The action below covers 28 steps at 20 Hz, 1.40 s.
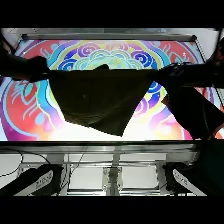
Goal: Fold the clothes and pants, and hang the long-sleeved shirts on hangers.
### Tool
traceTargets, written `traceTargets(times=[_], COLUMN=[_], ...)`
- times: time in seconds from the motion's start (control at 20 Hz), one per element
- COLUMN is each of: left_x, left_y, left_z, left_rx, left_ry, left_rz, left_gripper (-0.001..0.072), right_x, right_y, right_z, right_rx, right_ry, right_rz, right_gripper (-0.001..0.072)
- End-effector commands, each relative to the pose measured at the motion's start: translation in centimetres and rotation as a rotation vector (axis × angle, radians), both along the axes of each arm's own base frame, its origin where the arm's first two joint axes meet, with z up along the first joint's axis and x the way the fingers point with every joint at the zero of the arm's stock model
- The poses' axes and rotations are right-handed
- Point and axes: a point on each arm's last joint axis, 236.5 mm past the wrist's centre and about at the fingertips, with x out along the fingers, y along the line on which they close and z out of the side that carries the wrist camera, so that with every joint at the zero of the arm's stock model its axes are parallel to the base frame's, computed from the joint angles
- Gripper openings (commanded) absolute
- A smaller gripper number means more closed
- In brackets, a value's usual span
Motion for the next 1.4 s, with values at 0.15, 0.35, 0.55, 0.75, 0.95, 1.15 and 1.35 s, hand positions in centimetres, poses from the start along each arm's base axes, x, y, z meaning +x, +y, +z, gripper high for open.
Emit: traceTargets(times=[0.15, 0.35, 0.55, 0.75, 0.95, 1.15, 1.35], left_x=[10.3, 15.2, 18.5, 19.6, 18.2, 13.2, 9.0], left_y=[0.2, 1.0, 0.7, -2.0, -2.5, 2.0, 4.3], left_z=[-4.8, -6.8, -6.6, -6.3, -12.3, -18.7, -20.5], left_rx=[0.0, 0.038, 0.038, 0.106, 0.203, 0.443, 0.534], left_ry=[-0.169, -0.264, -0.375, -0.486, -0.323, -0.056, 0.033], left_rz=[0.054, 0.077, 0.109, 0.001, -0.092, -0.191, -0.24], left_gripper=[0.0017, 0.0017, 0.0017, 0.0017, 0.0017, 0.0017, 0.0016], right_x=[10.1, 15.8, 19.5, 19.9, 17.2, 11.4, 4.8], right_y=[-0.3, -1.3, -2.6, -2.7, -1.5, -0.7, -0.7], right_z=[-8.3, -11.4, -11.4, -11.5, -16.5, -22.9, -28.3], right_rx=[-0.03, -0.041, -0.029, -0.041, -0.1, -0.142, -0.141], right_ry=[0.07, 0.002, -0.084, -0.112, 0.057, 0.307, 0.514], right_rz=[-0.081, -0.174, -0.282, -0.276, -0.148, -0.012, 0.037], right_gripper=[0.0019, 0.0018, 0.0019, 0.0019, 0.0018, 0.0019, 0.0018])
